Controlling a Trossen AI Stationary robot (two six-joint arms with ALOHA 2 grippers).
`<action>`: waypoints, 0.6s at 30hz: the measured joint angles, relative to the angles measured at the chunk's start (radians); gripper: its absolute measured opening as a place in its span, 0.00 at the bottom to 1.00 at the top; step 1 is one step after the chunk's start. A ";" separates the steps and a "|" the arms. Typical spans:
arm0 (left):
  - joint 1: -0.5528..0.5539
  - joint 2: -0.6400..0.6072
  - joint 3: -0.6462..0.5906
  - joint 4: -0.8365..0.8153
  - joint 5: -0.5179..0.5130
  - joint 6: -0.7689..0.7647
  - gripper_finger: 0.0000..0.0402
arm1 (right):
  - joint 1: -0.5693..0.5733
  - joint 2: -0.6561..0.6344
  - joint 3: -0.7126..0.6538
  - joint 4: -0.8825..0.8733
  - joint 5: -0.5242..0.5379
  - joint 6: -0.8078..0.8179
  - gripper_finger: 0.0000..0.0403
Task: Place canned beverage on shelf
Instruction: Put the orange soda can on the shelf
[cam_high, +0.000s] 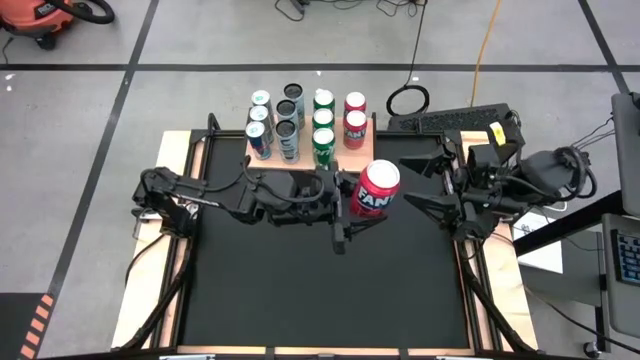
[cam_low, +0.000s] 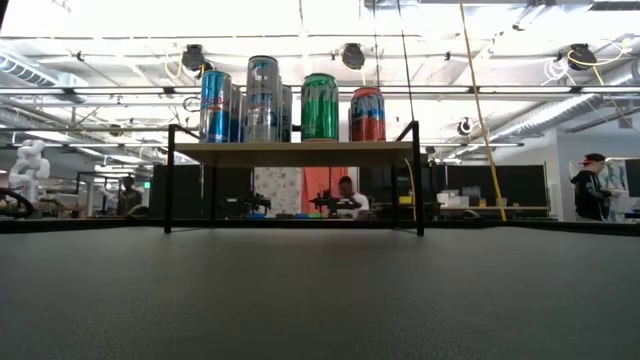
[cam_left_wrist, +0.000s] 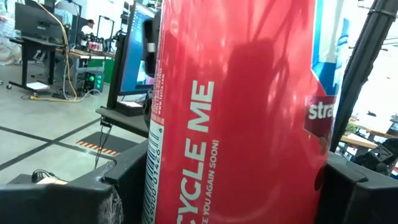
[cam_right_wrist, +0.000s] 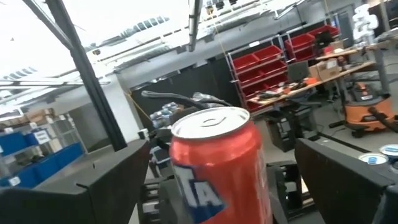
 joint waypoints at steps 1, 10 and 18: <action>0.000 0.004 0.000 0.002 0.000 0.000 0.75 | -0.004 0.002 0.000 0.000 -0.008 0.000 0.95; -0.011 0.026 0.000 0.001 0.000 -0.009 0.75 | -0.019 0.020 0.000 -0.030 -0.050 0.007 0.95; -0.011 0.026 0.000 -0.001 0.000 -0.020 0.75 | -0.040 0.030 0.000 -0.061 -0.123 0.036 0.95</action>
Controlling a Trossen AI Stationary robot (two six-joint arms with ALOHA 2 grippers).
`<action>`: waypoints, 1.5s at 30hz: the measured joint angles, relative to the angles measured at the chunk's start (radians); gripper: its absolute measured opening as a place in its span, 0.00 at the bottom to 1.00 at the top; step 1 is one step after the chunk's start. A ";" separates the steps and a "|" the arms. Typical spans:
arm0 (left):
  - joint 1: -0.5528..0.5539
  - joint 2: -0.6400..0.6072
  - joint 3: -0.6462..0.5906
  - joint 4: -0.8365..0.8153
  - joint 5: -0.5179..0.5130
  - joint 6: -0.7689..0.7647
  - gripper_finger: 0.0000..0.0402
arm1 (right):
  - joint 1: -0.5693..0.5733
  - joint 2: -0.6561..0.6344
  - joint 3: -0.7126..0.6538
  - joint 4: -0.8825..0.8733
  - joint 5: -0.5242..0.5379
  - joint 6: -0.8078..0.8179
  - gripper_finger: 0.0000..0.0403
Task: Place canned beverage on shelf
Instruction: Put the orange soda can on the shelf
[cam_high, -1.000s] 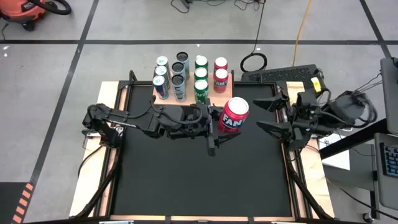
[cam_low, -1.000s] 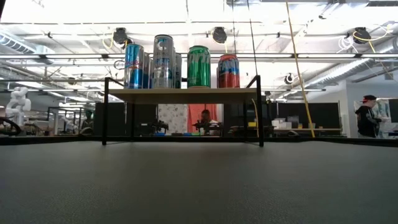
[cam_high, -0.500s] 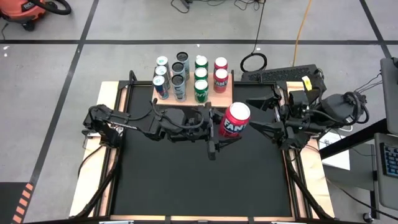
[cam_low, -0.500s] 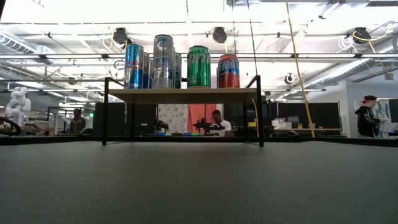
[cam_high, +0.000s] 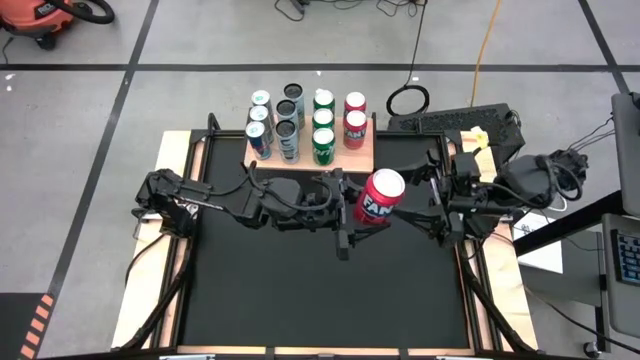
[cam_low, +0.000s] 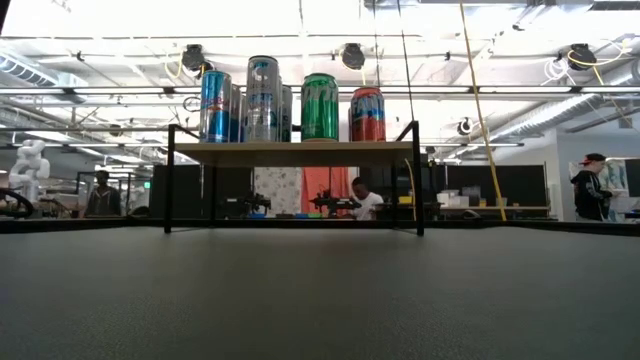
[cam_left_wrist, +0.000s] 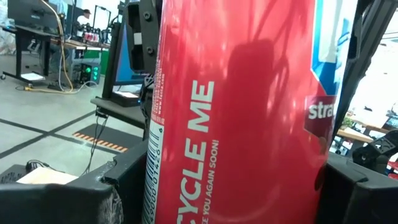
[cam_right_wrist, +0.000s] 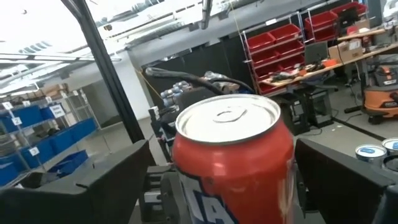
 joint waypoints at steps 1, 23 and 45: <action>0.000 0.000 0.000 0.001 0.000 0.000 0.75 | -0.004 0.003 0.000 0.001 -0.004 0.000 0.95; 0.003 0.000 0.000 0.001 -0.015 0.021 0.75 | -0.071 0.027 0.000 0.023 -0.107 0.017 0.83; 0.005 0.001 0.000 -0.003 -0.016 0.022 0.75 | -0.077 0.046 0.000 0.025 -0.106 -0.017 0.79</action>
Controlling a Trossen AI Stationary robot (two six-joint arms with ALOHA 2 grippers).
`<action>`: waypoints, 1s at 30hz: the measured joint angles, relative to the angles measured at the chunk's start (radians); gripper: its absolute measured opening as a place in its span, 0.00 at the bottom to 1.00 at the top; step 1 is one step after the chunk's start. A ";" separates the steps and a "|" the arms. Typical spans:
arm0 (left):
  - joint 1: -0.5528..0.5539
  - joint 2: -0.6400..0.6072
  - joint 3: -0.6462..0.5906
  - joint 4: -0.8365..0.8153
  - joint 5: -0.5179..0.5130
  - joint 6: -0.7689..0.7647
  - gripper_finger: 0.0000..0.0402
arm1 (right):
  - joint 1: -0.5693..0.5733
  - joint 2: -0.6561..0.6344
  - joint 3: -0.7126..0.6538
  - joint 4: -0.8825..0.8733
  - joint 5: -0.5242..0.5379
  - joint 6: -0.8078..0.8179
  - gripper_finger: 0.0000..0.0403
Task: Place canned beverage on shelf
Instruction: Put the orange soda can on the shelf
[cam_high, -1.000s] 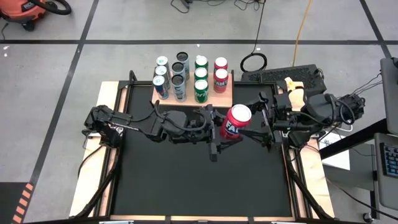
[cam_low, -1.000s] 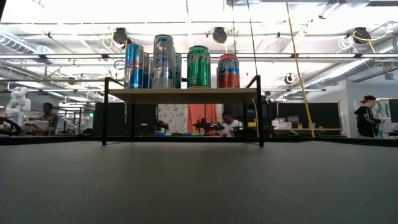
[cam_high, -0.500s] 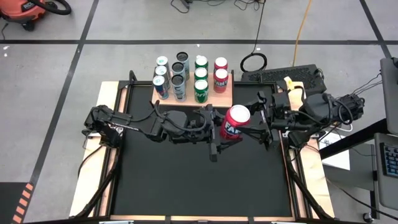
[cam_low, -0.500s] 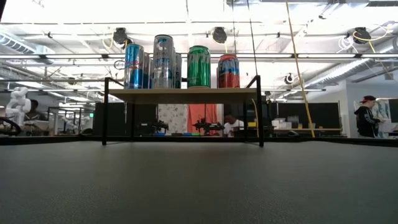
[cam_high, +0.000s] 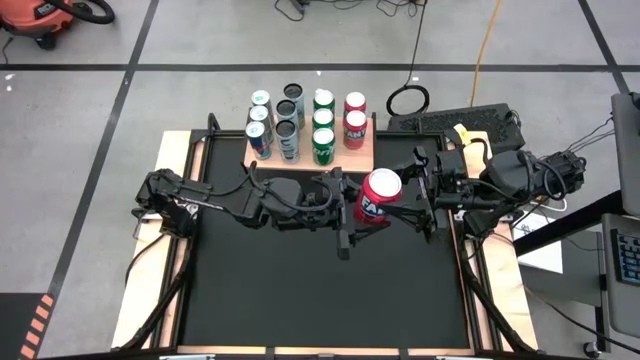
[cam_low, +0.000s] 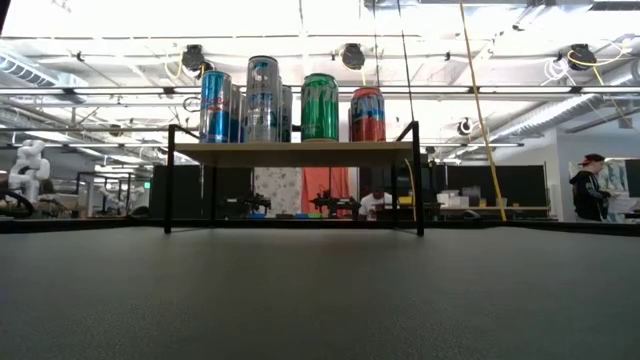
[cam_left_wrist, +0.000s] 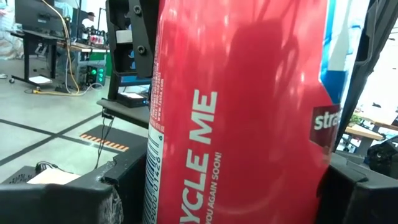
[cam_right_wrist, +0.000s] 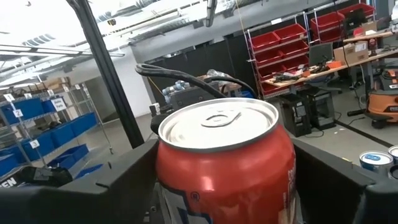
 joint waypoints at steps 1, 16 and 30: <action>0.000 0.000 0.000 -0.001 0.000 0.000 0.75 | 0.000 0.000 0.000 -0.001 0.000 -0.001 0.79; 0.000 0.000 0.000 -0.024 0.001 -0.003 0.83 | 0.000 0.002 -0.001 -0.016 0.000 -0.009 0.79; 0.000 0.000 0.000 -0.029 0.013 -0.002 0.71 | 0.000 0.001 -0.001 -0.028 0.004 0.002 0.79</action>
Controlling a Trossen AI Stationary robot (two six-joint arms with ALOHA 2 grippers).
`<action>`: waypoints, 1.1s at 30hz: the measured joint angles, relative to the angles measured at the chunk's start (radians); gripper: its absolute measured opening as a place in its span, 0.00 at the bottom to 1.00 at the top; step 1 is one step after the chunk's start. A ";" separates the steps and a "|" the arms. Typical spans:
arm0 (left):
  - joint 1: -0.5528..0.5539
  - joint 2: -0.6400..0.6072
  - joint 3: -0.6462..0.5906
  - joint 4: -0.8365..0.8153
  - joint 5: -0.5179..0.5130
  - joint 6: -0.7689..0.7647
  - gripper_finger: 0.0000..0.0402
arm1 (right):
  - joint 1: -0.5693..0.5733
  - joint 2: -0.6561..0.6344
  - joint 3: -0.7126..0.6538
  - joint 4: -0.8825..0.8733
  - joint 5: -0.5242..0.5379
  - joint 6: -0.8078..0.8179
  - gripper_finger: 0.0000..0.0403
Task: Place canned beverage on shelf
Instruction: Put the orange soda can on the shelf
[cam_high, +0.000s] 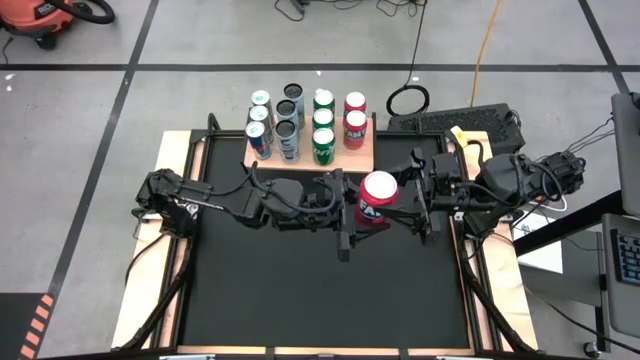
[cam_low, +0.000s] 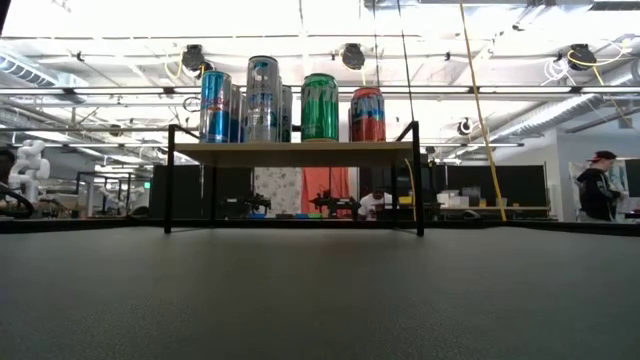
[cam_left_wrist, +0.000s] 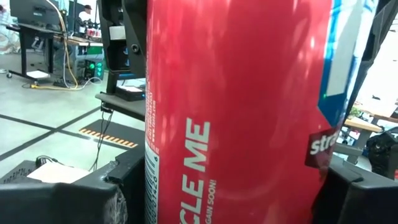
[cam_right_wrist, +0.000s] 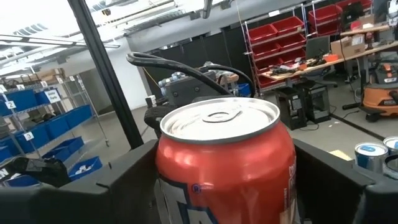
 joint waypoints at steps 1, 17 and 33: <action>0.000 0.000 0.000 -0.002 0.000 -0.001 0.71 | 0.000 -0.002 0.000 -0.004 -0.003 0.007 0.79; 0.000 0.000 0.000 -0.025 0.017 0.001 0.72 | -0.018 -0.001 0.001 -0.060 -0.065 0.022 0.86; -0.001 0.000 0.000 -0.028 0.017 0.001 0.72 | -0.025 -0.001 0.000 -0.035 -0.059 0.013 0.82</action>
